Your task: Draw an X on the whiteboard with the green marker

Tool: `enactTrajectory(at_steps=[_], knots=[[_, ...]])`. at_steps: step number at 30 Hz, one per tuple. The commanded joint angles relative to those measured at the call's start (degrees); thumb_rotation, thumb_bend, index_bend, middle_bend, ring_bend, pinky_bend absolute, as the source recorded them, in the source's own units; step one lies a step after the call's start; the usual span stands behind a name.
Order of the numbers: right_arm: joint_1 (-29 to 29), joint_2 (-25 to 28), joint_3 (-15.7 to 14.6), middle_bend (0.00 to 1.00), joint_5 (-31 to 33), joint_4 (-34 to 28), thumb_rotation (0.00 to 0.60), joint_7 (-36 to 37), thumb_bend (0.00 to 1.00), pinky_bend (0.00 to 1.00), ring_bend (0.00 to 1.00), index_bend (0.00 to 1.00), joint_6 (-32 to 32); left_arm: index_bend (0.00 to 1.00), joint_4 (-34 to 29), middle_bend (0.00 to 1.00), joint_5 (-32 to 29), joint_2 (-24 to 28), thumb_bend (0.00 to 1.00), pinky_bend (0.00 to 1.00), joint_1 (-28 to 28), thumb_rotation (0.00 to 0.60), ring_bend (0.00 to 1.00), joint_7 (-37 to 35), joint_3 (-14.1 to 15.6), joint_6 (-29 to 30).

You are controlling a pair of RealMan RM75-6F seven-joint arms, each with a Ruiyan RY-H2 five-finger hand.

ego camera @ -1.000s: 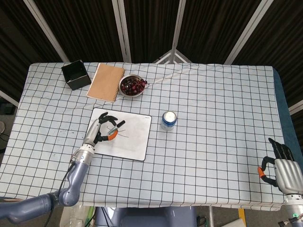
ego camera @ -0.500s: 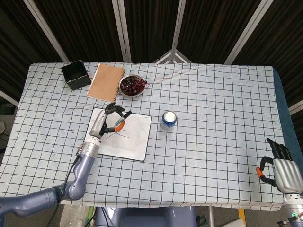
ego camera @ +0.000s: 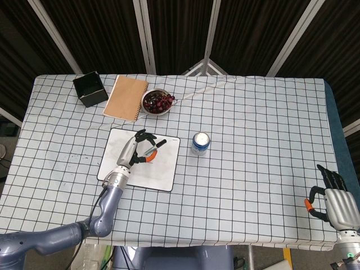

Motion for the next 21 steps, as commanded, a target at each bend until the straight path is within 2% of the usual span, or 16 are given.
enactTrajectory(at_steps=[1, 21], knots=[[0.0, 0.0, 0.0, 0.0, 0.1, 0.0, 0.6, 0.1, 0.37, 0.0, 0.0, 0.0, 0.0, 0.79, 1.0, 0.3, -0.2, -0.7, 0.6, 0.15, -0.4, 0.6, 0.07, 0.2, 0.0, -0.3], [0.3, 0.0, 0.1, 0.0, 0.6, 0.0, 0.6, 0.3, 0.37, 0.0, 0.0, 0.0, -0.6, 0.79, 6.6, 0.3, -0.1, -4.5, 0.6, 0.15, -2.2, 0.6, 0.07, -1.0, -0.7, -2.3]])
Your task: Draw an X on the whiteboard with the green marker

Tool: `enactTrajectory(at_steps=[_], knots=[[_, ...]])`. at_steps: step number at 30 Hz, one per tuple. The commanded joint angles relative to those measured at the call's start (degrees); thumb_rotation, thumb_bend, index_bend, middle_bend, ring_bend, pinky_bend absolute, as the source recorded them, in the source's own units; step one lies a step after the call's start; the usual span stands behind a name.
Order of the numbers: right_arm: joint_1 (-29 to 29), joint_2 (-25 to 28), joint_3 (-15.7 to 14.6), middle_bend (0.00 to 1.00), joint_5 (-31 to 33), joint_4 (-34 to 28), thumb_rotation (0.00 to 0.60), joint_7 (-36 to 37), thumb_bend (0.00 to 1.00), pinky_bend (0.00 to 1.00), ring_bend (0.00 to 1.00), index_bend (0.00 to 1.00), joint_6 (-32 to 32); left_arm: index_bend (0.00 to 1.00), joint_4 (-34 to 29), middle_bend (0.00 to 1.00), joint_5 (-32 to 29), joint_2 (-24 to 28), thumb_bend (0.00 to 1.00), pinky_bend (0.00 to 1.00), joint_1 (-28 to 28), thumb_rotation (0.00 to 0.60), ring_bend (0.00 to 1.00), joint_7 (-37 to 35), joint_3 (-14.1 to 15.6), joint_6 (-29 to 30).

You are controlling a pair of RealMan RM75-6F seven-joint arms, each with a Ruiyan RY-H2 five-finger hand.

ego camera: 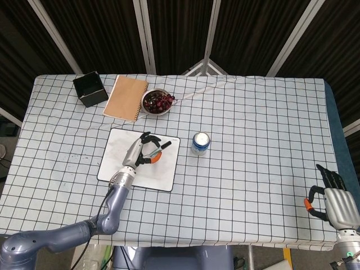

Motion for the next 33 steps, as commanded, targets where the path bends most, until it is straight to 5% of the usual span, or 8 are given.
enactTrajectory(at_steps=[1, 33], knots=[[0.1, 0.0, 0.0, 0.0, 0.1, 0.0, 0.6, 0.0, 0.37, 0.0, 0.0, 0.0, -0.1, 0.79, 0.3, 0.3, 0.2, -0.3, 0.6, 0.15, -0.1, 0.6, 0.07, -0.3, -0.1, -0.1], [0.0, 0.0, 0.1, 0.0, 0.1, 0.0, 0.6, 0.1, 0.37, 0.0, 0.0, 0.0, 0.1, 0.79, 0.3, 0.3, 0.2, -0.3, 0.6, 0.15, 0.5, 0.6, 0.07, -0.9, -0.8, -0.3]])
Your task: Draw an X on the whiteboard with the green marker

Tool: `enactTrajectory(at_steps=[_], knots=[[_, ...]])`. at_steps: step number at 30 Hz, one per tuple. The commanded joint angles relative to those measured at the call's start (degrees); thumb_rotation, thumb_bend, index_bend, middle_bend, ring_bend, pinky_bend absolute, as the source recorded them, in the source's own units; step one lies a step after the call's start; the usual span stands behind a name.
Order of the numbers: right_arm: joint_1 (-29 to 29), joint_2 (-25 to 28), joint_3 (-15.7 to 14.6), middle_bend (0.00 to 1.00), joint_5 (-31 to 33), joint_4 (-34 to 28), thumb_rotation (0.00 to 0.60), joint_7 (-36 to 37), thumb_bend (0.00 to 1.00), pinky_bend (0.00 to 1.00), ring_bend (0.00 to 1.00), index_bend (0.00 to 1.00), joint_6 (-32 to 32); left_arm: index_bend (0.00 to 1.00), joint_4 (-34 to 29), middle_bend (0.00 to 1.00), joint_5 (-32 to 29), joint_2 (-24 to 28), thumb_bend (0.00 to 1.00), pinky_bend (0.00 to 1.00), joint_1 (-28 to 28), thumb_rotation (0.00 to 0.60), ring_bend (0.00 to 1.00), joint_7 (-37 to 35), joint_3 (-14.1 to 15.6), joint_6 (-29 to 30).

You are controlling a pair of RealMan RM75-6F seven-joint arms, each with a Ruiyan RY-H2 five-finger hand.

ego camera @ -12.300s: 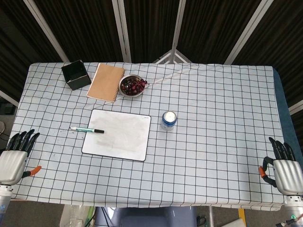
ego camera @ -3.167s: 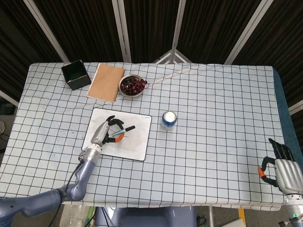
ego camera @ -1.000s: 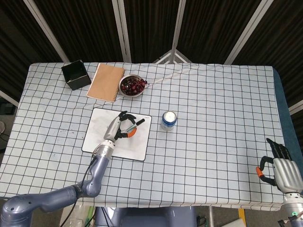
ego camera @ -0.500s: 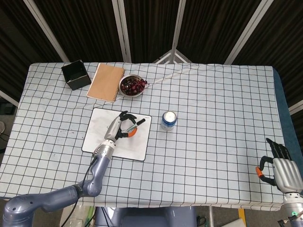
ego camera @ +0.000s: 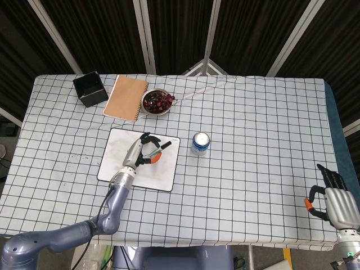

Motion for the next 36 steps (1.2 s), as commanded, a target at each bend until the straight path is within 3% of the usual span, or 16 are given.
enactTrajectory(at_steps=[1, 10, 14, 20, 28, 36], knots=[[0.0, 0.0, 0.0, 0.0, 0.0, 0.1, 0.6, 0.0, 0.37, 0.0, 0.0, 0.0, 0.1, 0.79, -0.8, 0.3, 0.0, 0.2, 0.6, 0.15, 0.1, 0.6, 0.07, -0.6, -0.6, 0.3], [0.0, -0.1, 0.0, 0.0, 0.1, 0.2, 0.6, 0.0, 0.37, 0.0, 0.0, 0.0, 0.0, 0.79, -6.6, 0.31, 4.2, 2.9, 0.6, 0.15, -0.8, 0.6, 0.07, -2.1, -4.0, 4.2], [0.0, 0.0, 0.0, 0.0, 0.1, 0.2, 0.6, 0.1, 0.37, 0.0, 0.0, 0.0, 0.1, 0.79, -7.4, 0.31, 6.1, 5.0, 0.6, 0.15, -1.6, 0.6, 0.07, 0.8, -4.3, 5.2], [0.0, 0.0, 0.0, 0.0, 0.2, 0.2, 0.6, 0.0, 0.37, 0.0, 0.0, 0.0, -0.1, 0.79, -6.4, 0.31, 10.4, 10.2, 0.6, 0.15, -1.5, 0.6, 0.07, 9.4, 0.0, 5.5], [0.2, 0.1, -0.1, 0.0, 0.1, -0.1, 0.6, -0.2, 0.37, 0.0, 0.0, 0.0, -0.5, 0.79, -4.5, 0.31, 12.5, 14.9, 0.6, 0.15, 0.5, 0.6, 0.07, 13.8, 4.7, 5.4], [0.3, 0.1, -0.1, 0.0, 0.4, -0.3, 0.6, -0.9, 0.37, 0.0, 0.0, 0.0, -0.7, 0.79, 1.7, 0.31, 14.8, 18.0, 0.58, 0.14, 0.9, 0.6, 0.07, 21.7, 10.4, 2.9]])
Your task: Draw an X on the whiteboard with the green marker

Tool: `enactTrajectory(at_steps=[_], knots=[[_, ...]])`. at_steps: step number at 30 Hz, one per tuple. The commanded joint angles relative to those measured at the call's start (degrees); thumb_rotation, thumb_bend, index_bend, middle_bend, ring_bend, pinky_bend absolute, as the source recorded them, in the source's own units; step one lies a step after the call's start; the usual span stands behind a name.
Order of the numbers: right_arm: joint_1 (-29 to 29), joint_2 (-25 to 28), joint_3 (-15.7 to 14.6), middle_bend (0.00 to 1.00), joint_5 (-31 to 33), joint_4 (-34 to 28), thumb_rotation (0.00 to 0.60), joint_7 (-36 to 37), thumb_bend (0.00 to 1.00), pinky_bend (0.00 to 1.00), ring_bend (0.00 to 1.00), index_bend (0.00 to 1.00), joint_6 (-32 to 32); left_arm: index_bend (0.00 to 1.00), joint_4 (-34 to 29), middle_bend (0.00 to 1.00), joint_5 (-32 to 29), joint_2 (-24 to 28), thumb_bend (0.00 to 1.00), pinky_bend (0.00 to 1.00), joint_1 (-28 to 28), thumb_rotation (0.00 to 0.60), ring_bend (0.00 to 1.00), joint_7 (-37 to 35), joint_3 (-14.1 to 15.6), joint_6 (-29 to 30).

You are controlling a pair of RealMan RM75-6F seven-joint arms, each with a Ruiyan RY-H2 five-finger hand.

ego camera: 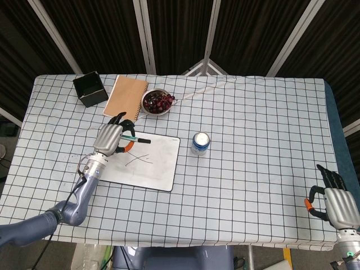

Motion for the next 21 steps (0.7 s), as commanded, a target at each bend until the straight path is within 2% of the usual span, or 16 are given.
enactTrajectory(at_steps=[1, 7, 14, 17, 21], knots=[[0.0, 0.0, 0.0, 0.0, 0.0, -0.1, 0.6, -0.3, 0.37, 0.0, 0.0, 0.0, 0.0, 0.79, 3.3, 0.31, 0.5, 0.9, 0.58, 0.14, 0.3, 0.6, 0.07, 3.0, 2.5, -1.7], [0.1, -0.1, 0.0, 0.0, 0.2, -0.1, 0.6, -0.6, 0.37, 0.0, 0.0, 0.0, -0.2, 0.79, 8.6, 0.3, -0.6, 0.0, 0.54, 0.13, 0.4, 0.6, 0.07, 6.4, 4.2, -3.8], [0.2, -0.1, 0.0, 0.0, 0.3, 0.0, 0.6, -0.5, 0.37, 0.0, 0.0, 0.0, -0.5, 0.75, 13.7, 0.26, -2.0, -2.9, 0.47, 0.12, 0.0, 0.6, 0.07, 6.9, 4.4, -5.2], [0.2, -0.1, 0.0, 0.0, 0.3, 0.0, 0.6, -0.5, 0.37, 0.0, 0.0, 0.0, -0.5, 0.69, 15.5, 0.22, -1.9, -3.7, 0.42, 0.1, -0.2, 0.6, 0.05, 7.5, 4.9, -5.7], [0.1, 0.0, 0.0, 0.0, 0.4, 0.0, 0.6, -0.4, 0.37, 0.0, 0.0, 0.0, -0.4, 0.53, 17.7, 0.06, -2.7, -4.4, 0.29, 0.02, 0.1, 0.6, 0.0, 8.0, 4.9, -6.4]])
